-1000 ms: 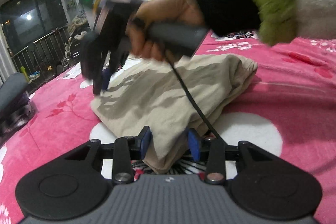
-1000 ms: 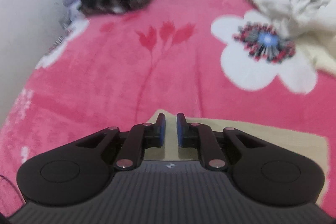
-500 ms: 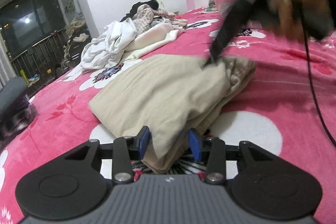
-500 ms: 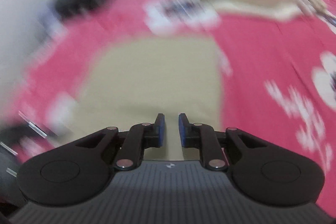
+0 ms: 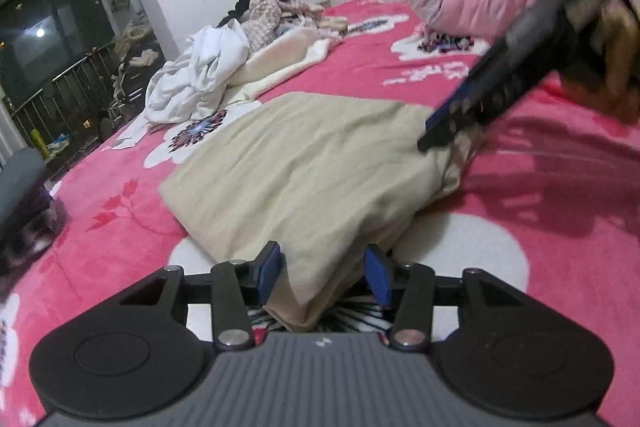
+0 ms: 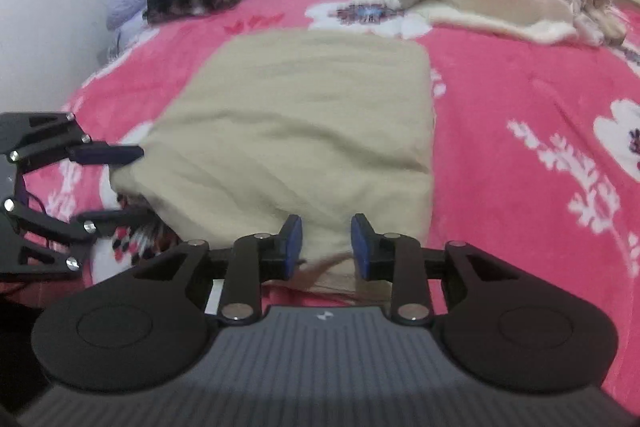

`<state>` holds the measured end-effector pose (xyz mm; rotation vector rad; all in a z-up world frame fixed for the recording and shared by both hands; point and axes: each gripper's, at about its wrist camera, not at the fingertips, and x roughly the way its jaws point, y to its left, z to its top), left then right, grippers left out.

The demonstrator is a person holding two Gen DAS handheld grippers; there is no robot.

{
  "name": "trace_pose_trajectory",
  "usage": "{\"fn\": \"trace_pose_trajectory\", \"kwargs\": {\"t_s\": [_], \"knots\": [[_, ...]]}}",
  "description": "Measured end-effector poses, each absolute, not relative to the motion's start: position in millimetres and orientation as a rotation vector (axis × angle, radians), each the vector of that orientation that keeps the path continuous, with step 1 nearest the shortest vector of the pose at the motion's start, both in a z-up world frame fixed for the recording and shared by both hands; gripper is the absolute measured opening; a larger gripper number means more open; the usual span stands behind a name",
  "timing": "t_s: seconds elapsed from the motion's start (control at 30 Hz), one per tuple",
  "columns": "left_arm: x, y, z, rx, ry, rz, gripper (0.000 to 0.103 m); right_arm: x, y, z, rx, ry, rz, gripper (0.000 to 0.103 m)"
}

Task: Fold clothes
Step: 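Grasp the folded beige trousers at one end with both grippers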

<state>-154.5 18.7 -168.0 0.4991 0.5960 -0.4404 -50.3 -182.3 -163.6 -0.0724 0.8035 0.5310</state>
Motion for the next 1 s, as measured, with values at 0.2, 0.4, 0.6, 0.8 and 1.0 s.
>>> {"fn": "trace_pose_trajectory", "kwargs": {"t_s": [0.2,0.4,0.6,0.8,1.0], "knots": [[-137.5,35.3,-126.6,0.36,0.682,-0.409,0.05,-40.4,-217.3,-142.8,0.135,0.711,0.492,0.03],[-88.8,34.5,-100.0,0.249,0.811,-0.244,0.063,-25.2,-252.4,-154.4,0.379,0.76,0.376,0.043],[-45.7,17.8,-112.3,0.209,0.97,-0.109,0.068,-14.5,-253.6,-161.7,0.465,0.797,0.353,0.051],[-39.0,11.7,-127.8,0.196,1.027,-0.044,0.078,-13.5,-247.9,-164.0,0.429,0.797,0.345,0.052],[-36.5,12.3,-129.7,0.194,1.039,-0.003,0.087,-7.6,-225.5,-168.9,0.274,0.828,0.34,0.052]]}}
